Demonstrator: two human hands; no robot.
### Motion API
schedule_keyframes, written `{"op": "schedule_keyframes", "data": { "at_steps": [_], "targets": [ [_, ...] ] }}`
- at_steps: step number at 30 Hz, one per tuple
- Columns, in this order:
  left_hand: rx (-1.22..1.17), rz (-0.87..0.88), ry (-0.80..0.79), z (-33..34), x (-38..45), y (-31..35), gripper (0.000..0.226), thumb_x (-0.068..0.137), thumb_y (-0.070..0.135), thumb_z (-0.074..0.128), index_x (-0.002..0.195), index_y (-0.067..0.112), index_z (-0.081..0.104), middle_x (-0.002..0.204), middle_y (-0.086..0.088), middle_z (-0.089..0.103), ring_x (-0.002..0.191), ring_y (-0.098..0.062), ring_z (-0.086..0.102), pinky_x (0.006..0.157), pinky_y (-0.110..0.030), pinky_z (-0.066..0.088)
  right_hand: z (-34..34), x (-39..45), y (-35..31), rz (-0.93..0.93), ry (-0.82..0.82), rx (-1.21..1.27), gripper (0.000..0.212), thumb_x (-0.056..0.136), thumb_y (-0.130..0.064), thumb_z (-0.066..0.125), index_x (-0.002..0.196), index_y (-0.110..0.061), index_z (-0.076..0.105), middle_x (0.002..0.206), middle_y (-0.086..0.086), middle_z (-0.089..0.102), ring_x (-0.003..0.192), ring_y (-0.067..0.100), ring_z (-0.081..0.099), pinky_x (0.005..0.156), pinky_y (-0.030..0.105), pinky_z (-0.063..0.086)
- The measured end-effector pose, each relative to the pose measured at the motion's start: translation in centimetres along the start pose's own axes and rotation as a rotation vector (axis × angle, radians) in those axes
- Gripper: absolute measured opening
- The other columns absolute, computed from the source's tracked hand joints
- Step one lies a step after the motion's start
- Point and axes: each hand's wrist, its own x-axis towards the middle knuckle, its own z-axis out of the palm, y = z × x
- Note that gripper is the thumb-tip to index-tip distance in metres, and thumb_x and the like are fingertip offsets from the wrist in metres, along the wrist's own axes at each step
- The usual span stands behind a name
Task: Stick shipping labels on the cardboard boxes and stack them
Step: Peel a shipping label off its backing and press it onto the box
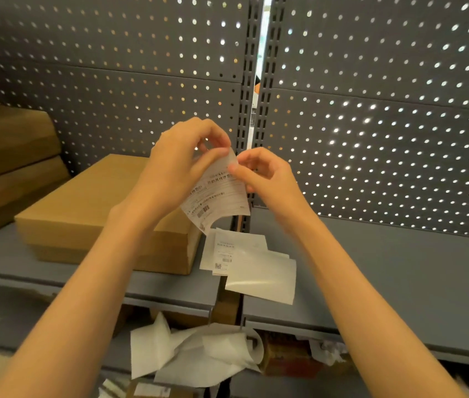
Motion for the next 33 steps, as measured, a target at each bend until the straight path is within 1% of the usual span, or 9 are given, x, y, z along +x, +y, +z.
{"op": "schedule_keyframes", "data": {
  "at_steps": [4, 8, 11, 14, 17, 21, 27, 30, 33],
  "targets": [
    [-0.031, 0.030, 0.044, -1.2, 0.2, -1.5, 0.010, 0.087, 0.019, 0.061, 0.096, 0.018, 0.064, 0.093, 0.011, 0.062, 0.084, -0.010, 0.059, 0.085, -0.037, 0.047, 1.6, 0.7, -0.3, -0.006, 0.004, 0.014, 0.004, 0.088, -0.016, 0.064, 0.089, -0.014, 0.062, 0.086, 0.000, 0.063, 0.079, 0.007, 0.059, 0.069, 0.019, 0.048],
    [-0.078, 0.025, 0.057, -2.9, 0.6, -3.5, 0.030, 0.085, 0.012, 0.065, 0.113, 0.017, 0.057, 0.091, 0.020, 0.060, 0.088, 0.003, 0.058, 0.087, -0.016, 0.044, 3.7, 1.9, -0.9, -0.006, 0.027, 0.033, 0.003, 0.088, -0.013, 0.064, 0.089, -0.012, 0.061, 0.083, -0.002, 0.062, 0.082, 0.012, 0.060, 0.076, 0.033, 0.050],
    [-0.074, 0.011, 0.088, -4.6, 1.4, -5.6, 0.039, 0.084, 0.013, 0.067, 0.120, 0.018, 0.052, 0.098, 0.020, 0.060, 0.098, -0.003, 0.058, 0.085, -0.011, 0.038, 5.6, 2.7, -0.9, 0.013, 0.071, 0.059, 0.005, 0.087, -0.013, 0.064, 0.085, -0.017, 0.061, 0.085, -0.001, 0.064, 0.086, 0.016, 0.061, 0.085, 0.043, 0.051],
    [-0.091, 0.005, 0.080, -6.1, 2.0, -7.9, 0.036, 0.084, 0.018, 0.068, 0.118, 0.019, 0.054, 0.106, 0.014, 0.060, 0.101, -0.006, 0.056, 0.090, -0.018, 0.042, 7.4, 3.4, -1.1, 0.019, 0.123, 0.120, 0.004, 0.089, -0.013, 0.062, 0.088, -0.016, 0.060, 0.086, -0.003, 0.065, 0.087, 0.013, 0.063, 0.083, 0.036, 0.053],
    [-0.114, -0.030, 0.071, -6.8, 1.6, -10.4, 0.034, 0.086, 0.025, 0.065, 0.117, 0.018, 0.054, 0.110, 0.010, 0.057, 0.098, -0.005, 0.053, 0.085, -0.017, 0.043, 9.1, 4.3, -1.3, 0.022, 0.186, 0.190, 0.006, 0.090, -0.012, 0.060, 0.096, -0.011, 0.058, 0.094, 0.002, 0.065, 0.091, 0.015, 0.064, 0.082, 0.032, 0.054],
    [-0.261, -0.268, 0.044, -7.1, 1.0, -13.5, 0.020, 0.089, 0.032, 0.060, 0.105, 0.022, 0.053, 0.093, 0.018, 0.055, 0.084, -0.002, 0.056, 0.076, -0.025, 0.050, 11.2, 5.3, -1.3, 0.055, 0.246, 0.269, 0.013, 0.092, -0.014, 0.058, 0.104, -0.008, 0.057, 0.103, 0.009, 0.064, 0.092, 0.019, 0.063, 0.078, 0.031, 0.053],
    [-0.639, -0.594, -0.023, -8.4, 1.1, -16.0, 0.021, 0.090, 0.023, 0.060, 0.108, 0.015, 0.053, 0.091, 0.001, 0.067, 0.073, -0.009, 0.064, 0.065, -0.021, 0.054, 13.7, 6.5, -1.0, 0.124, 0.324, 0.334, 0.007, 0.092, -0.016, 0.057, 0.099, -0.012, 0.058, 0.096, 0.005, 0.065, 0.083, 0.015, 0.062, 0.069, 0.024, 0.052],
    [-0.768, -0.714, -0.066, -8.5, 0.8, -16.5, 0.020, 0.090, 0.019, 0.061, 0.108, 0.011, 0.059, 0.092, -0.002, 0.069, 0.074, -0.012, 0.064, 0.066, -0.021, 0.055, 14.5, 6.9, -1.0, 0.156, 0.316, 0.347, 0.013, 0.093, -0.016, 0.055, 0.104, -0.009, 0.058, 0.091, 0.002, 0.066, 0.081, 0.014, 0.063, 0.071, 0.026, 0.051],
    [-0.918, -0.821, -0.077, -8.5, 0.4, -16.8, 0.023, 0.089, 0.013, 0.060, 0.112, 0.006, 0.059, 0.099, -0.007, 0.069, 0.085, -0.017, 0.066, 0.076, -0.024, 0.055, 14.9, 7.2, -1.0, 0.185, 0.298, 0.344, 0.017, 0.093, -0.016, 0.055, 0.108, -0.007, 0.058, 0.089, 0.000, 0.068, 0.079, 0.010, 0.065, 0.068, 0.023, 0.053]
  ]
}}
